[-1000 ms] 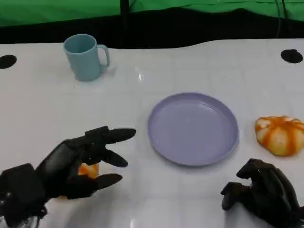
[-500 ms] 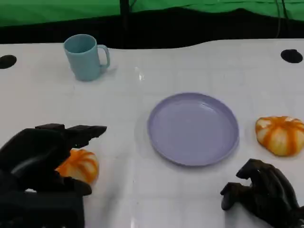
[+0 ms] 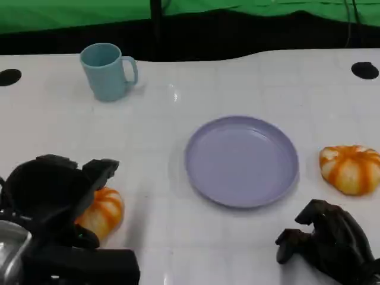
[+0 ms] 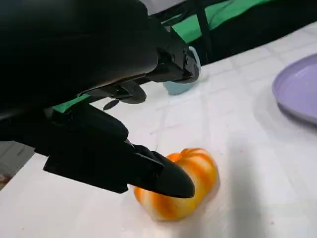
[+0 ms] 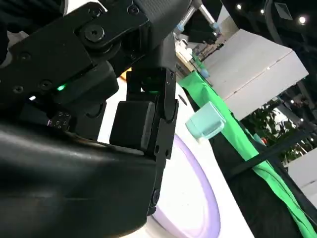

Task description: Grasp the bread from the table and place it into the plate.

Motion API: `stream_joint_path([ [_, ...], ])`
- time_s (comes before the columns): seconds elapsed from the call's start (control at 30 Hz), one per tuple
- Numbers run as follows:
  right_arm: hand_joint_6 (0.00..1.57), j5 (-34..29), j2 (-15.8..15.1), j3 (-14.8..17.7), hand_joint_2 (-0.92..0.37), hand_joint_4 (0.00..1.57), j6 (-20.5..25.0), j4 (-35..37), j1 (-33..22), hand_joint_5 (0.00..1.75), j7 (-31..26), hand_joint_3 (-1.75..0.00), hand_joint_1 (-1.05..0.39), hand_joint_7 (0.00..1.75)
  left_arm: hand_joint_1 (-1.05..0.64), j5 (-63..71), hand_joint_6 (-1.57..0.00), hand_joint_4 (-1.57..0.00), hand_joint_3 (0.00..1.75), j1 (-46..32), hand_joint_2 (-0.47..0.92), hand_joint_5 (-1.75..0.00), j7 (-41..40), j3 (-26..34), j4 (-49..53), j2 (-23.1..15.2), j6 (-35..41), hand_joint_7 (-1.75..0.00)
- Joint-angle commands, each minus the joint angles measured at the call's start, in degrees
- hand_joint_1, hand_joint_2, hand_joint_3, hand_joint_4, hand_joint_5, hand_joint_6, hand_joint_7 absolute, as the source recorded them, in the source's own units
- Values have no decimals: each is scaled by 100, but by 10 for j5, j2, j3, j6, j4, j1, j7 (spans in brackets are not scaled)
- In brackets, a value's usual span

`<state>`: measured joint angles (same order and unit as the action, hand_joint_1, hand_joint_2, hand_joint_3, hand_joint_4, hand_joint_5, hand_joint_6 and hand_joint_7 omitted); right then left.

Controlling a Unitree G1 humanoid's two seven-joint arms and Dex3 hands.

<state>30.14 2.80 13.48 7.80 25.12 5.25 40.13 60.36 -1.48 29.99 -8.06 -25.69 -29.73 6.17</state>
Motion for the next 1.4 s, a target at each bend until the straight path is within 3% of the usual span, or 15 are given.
stream_joint_path([
  [0.03,157,-1,-8,0,-72,157,-6,0,-2,70,0,-1,-102,33,-72,21,-24,-39,0,29,85,-8,5,-26,42,-2,6,0],
  [0.7,157,-1,-6,-1,-71,157,-6,-5,-5,72,-2,0,-103,36,-76,50,-21,-40,0,139,83,-3,-4,-122,252,14,40,0],
  [1.07,157,0,-5,-1,-71,157,-4,-11,-9,70,-3,0,-103,33,-75,12,-19,-40,0,190,84,-2,-73,-156,401,20,21,0],
  [1.4,157,-1,-7,-3,-72,157,-12,-5,-6,72,1,-1,-103,34,-69,-46,-22,-42,0,212,83,-3,-98,-171,473,20,3,-1],
])
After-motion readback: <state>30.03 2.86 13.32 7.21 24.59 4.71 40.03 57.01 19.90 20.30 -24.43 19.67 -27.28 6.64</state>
